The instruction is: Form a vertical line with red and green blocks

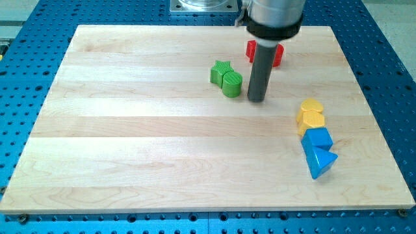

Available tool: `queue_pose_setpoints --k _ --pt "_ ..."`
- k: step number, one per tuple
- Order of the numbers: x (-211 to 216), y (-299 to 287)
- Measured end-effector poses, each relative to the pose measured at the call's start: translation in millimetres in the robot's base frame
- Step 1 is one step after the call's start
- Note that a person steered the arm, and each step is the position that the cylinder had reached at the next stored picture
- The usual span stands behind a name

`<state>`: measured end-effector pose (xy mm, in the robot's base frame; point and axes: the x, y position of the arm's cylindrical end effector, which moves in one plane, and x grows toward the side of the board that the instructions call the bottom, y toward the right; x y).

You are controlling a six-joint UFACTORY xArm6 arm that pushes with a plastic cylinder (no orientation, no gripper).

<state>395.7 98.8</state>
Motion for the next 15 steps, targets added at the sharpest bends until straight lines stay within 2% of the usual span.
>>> queue_pose_setpoints --k 1,2,3,4,5,6,7,8,9,10,12,13,14,15 --pt "-14.5 -28.5" --pt "-3.3 -72.4" --pt "-18.2 -36.8" --pt "-42.8 -44.0" --pt "-42.8 -70.3" --pt "-39.4 -62.9" --pt "-12.5 16.3" --pt "-53.1 42.4" --pt "-83.3 42.4" --pt "-111.9 29.4" --pt "-121.5 -62.0" --pt "-153.3 -45.9" --pt "-167.3 -67.0" --pt "-158.7 -90.4"
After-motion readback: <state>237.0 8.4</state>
